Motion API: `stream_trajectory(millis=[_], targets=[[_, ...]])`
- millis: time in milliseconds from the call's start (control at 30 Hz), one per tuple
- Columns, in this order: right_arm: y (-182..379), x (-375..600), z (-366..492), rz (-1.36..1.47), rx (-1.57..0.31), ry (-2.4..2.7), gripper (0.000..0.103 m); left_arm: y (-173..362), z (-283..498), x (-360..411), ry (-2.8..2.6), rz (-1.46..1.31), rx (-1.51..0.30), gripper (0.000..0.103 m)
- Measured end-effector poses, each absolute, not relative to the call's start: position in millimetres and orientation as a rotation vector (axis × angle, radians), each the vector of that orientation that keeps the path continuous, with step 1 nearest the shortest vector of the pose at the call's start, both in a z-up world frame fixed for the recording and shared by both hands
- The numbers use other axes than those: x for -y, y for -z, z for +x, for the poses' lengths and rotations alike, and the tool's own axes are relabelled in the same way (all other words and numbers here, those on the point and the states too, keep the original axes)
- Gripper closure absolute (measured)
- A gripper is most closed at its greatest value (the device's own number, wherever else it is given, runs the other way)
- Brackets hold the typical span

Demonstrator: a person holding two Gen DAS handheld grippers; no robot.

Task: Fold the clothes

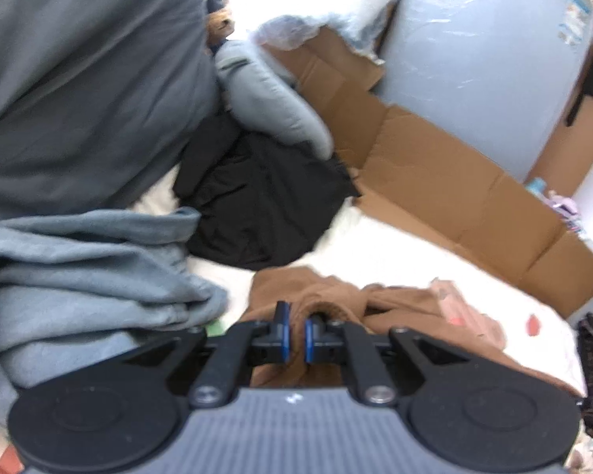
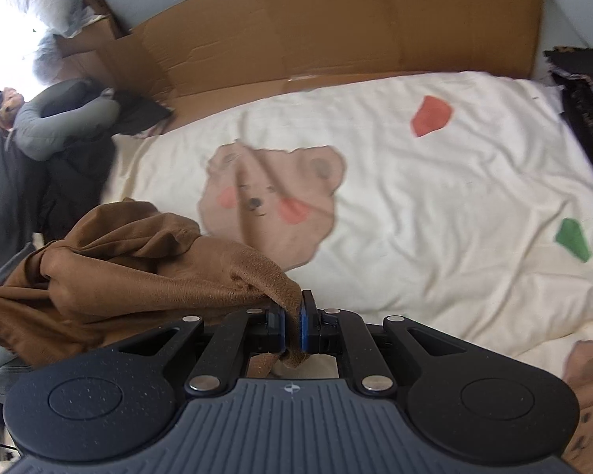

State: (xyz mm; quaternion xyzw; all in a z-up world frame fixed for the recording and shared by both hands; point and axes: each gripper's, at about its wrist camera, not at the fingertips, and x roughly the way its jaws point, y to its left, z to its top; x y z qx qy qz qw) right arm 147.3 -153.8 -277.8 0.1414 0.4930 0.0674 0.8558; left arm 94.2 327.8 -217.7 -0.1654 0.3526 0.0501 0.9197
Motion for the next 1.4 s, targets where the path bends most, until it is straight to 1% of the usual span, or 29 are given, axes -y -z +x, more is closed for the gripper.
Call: stream_trajectory(millis=[167,333,400,633,900,1133,1367,1400], targets=[[276,157,146,0.273,-1.034,-0.122,0.097,199,96,-316,-0.019,-0.350,-0.677,0.095],[273,144,136,0.234,-1.028,-0.143,0.081,180,99,-303,0.064,-0.344,-0.638,0.095],[271,139,132,0.219,-1.025,-0.152,0.079,177,102,-298,0.090,-0.338,-0.638,0.095],[268,118,118,0.163,-1.019,-0.194,0.079,178,105,-290,0.121,-0.310,-0.654,0.095],[291,44,95,0.069,-1.095,-0.516,0.079,190,106,-291,0.112,-0.289,-0.690,0.095],[317,-10,89,-0.031,-1.121,-0.633,0.079,197,108,-296,0.104,-0.292,-0.711,0.095],[339,-40,86,-0.091,-1.134,-0.736,0.079,207,110,-299,0.100,-0.295,-0.729,0.095],[341,-44,86,-0.101,-1.136,-0.746,0.077,209,111,-300,0.095,-0.297,-0.734,0.095]])
